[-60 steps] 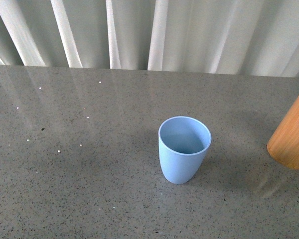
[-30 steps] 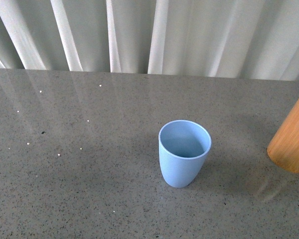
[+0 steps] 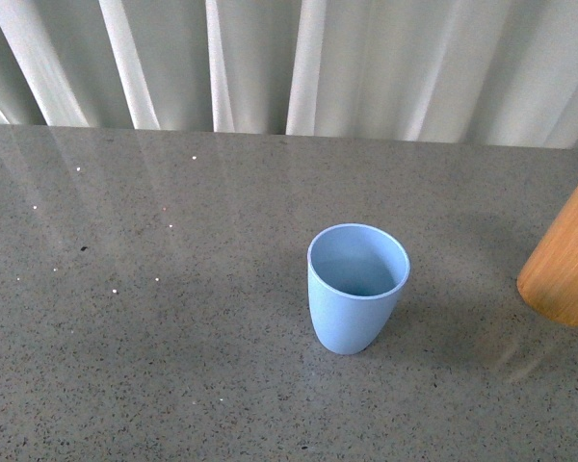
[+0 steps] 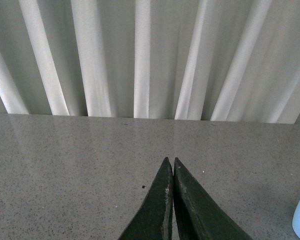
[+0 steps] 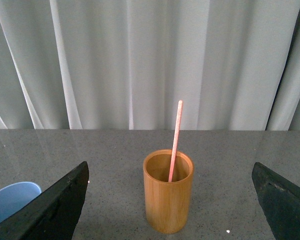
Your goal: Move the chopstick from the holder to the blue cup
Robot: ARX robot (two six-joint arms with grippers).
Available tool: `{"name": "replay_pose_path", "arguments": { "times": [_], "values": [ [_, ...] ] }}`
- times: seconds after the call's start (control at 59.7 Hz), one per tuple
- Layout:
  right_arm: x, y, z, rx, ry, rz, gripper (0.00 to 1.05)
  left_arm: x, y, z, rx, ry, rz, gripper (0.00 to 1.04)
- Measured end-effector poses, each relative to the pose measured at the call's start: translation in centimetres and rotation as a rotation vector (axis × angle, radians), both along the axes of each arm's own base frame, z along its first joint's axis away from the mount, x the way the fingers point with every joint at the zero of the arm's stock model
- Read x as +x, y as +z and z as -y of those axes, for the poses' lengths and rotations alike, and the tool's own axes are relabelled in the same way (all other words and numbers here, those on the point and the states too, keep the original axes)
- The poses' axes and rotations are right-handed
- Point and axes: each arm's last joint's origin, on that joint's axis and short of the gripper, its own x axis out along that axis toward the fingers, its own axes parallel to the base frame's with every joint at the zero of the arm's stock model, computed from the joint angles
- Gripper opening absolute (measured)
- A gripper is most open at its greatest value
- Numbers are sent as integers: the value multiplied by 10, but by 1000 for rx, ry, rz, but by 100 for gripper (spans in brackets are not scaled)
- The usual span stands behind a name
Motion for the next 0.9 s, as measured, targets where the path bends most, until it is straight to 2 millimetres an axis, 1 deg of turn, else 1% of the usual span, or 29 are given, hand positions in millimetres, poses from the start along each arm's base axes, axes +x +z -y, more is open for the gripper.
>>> {"name": "replay_pose_path", "arguments": {
  "times": [0.134, 0.234, 0.301, 0.586, 0.603, 0.636, 0.687, 0.72, 0.77, 0.804, 0.904],
  "values": [
    [0, 0, 0, 0, 0, 0, 95, -2, 0, 0, 0, 0, 0, 4],
    [0, 0, 0, 0, 0, 0, 95, -10, -5, 0, 0, 0, -35, 4],
    [0, 0, 0, 0, 0, 0, 95, -13, -3, 0, 0, 0, -5, 4],
    [0, 0, 0, 0, 0, 0, 95, -13, -3, 0, -1, 0, -6, 5],
    [0, 0, 0, 0, 0, 0, 95, -13, -3, 0, -1, 0, -6, 6],
    [0, 0, 0, 0, 0, 0, 95, -13, -3, 0, 0, 0, -6, 13],
    [0, 0, 0, 0, 0, 0, 95, -13, -3, 0, 0, 0, -7, 20],
    [0, 0, 0, 0, 0, 0, 95, -13, -3, 0, 0, 0, -6, 27],
    [0, 0, 0, 0, 0, 0, 95, -13, -3, 0, 0, 0, -6, 35],
    [0, 0, 0, 0, 0, 0, 95, -13, -3, 0, 0, 0, -6, 42],
    [0, 0, 0, 0, 0, 0, 95, -13, -3, 0, 0, 0, -6, 58]
  ]
}}
